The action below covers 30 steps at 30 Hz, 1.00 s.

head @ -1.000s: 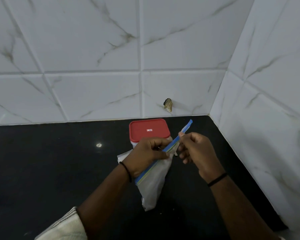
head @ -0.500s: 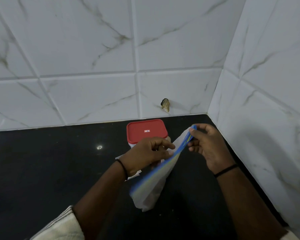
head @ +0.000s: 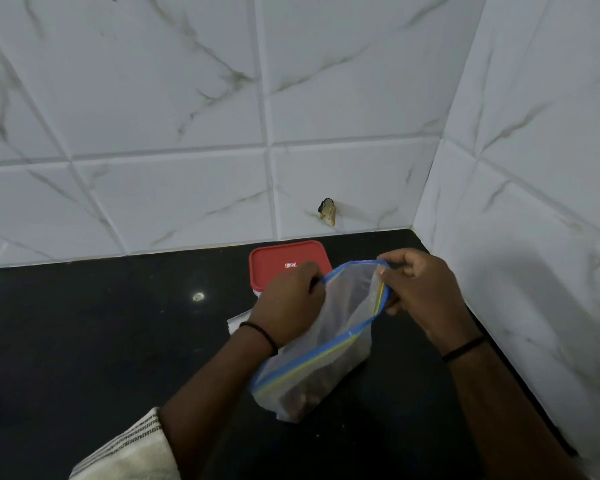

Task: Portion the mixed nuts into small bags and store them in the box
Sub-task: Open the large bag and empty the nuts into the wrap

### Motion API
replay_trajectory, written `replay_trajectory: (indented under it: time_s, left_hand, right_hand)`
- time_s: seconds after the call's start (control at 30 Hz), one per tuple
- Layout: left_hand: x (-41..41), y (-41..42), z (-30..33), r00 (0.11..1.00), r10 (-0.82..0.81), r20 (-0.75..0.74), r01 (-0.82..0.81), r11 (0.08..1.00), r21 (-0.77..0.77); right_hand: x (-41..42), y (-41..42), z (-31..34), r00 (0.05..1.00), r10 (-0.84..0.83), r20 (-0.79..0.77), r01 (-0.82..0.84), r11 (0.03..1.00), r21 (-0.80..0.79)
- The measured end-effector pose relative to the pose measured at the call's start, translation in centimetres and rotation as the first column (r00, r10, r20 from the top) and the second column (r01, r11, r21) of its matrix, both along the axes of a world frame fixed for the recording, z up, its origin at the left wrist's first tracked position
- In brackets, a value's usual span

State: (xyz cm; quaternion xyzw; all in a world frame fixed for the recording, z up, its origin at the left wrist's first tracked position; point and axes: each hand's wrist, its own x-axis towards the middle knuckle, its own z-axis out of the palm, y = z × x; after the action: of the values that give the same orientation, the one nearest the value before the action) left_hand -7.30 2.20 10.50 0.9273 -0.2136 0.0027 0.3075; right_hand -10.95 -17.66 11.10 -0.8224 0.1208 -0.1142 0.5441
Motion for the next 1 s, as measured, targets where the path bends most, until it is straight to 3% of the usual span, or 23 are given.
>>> replay_trajectory:
  time_s: [0.07, 0.13, 0.2, 0.37, 0.47, 0.57, 0.67, 0.73, 0.8, 0.9, 1.0]
  left_hand:
    - [0.5, -0.1, 0.4, 0.998, 0.006, 0.069, -0.006, 1.0, -0.007]
    - [0.8, -0.4, 1.1, 0.995, -0.031, 0.093, 0.035, 0.999, -0.039]
    - [1.0, -1.0, 1.7, 0.991, -0.067, 0.119, 0.072, 0.997, -0.041]
    - [1.1, -0.5, 2.0, 0.994, -0.063, 0.086, 0.061, 0.998, 0.026]
    - [0.8, 2.5, 2.0, 0.997, -0.04, -0.066, 0.059, 0.949, 0.309]
    - [0.5, 5.7, 2.2, 0.978, -0.026, -0.207, 0.146, 0.794, 0.591]
    - [0.8, 7.5, 2.2, 0.954, 0.101, -0.283, 0.086, 0.81, 0.579]
    - [1.0, 8.0, 2.5, 0.958, 0.187, -0.215, -0.027, 0.811, 0.585]
    - [1.2, 7.9, 2.6, 0.949, 0.279, -0.148, -0.179, 0.86, 0.479]
    - [1.3, 6.9, 1.9, 0.895, 0.349, -0.278, -0.356, 0.934, 0.026]
    - [1.0, 4.7, 0.7, 0.837, 0.24, -0.492, -0.458, 0.798, -0.39]
  right_hand:
    - [-0.3, -0.5, 0.6, 1.0, -0.016, -0.005, 0.014, 0.975, -0.223]
    - [-0.5, -0.6, 1.0, 0.999, -0.034, 0.032, 0.044, 0.886, -0.462]
    - [-0.5, -0.5, 1.1, 0.997, -0.034, 0.068, 0.067, 0.82, -0.568]
    - [-0.3, -0.5, 0.6, 0.993, -0.079, 0.09, 0.115, 0.833, -0.54]
    - [-0.4, -0.8, 0.2, 0.985, -0.142, 0.1, 0.173, 0.85, -0.497]
    - [-0.3, -0.9, 0.1, 0.978, -0.179, 0.104, 0.207, 0.848, -0.487]
    - [0.1, -0.5, 0.1, 0.979, -0.174, 0.102, 0.202, 0.861, -0.466]
    - [0.4, 0.0, 0.1, 0.983, -0.158, 0.088, 0.181, 0.877, -0.446]
    - [0.6, 0.5, 0.4, 0.987, -0.142, 0.072, 0.159, 0.9, -0.405]
    - [0.6, 1.4, 0.6, 0.995, -0.094, 0.033, 0.099, 0.944, -0.313]
    - [0.4, 2.7, -0.4, 1.0, -0.013, 0.006, 0.013, 0.993, -0.12]
